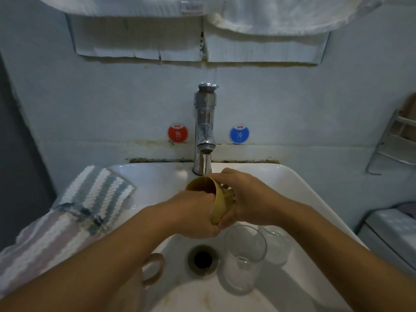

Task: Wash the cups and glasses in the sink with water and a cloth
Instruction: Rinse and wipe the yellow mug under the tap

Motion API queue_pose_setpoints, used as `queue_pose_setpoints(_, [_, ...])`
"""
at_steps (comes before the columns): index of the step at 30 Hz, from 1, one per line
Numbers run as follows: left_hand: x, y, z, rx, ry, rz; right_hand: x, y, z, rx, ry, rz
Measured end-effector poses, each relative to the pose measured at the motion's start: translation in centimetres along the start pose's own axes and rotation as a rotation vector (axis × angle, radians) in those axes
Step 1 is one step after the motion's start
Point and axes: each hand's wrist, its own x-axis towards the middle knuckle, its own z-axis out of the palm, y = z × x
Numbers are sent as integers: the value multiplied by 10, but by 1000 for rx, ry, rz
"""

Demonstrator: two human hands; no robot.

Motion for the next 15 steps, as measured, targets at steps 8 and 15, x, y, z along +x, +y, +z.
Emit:
queue_pose_setpoints(8, [2, -3, 2, -34, 91, 34, 0, 6, -3, 43, -6, 22])
queue_pose_setpoints(15, [-1, -4, 2, -18, 110, 44, 0, 3, -4, 27, -2, 8])
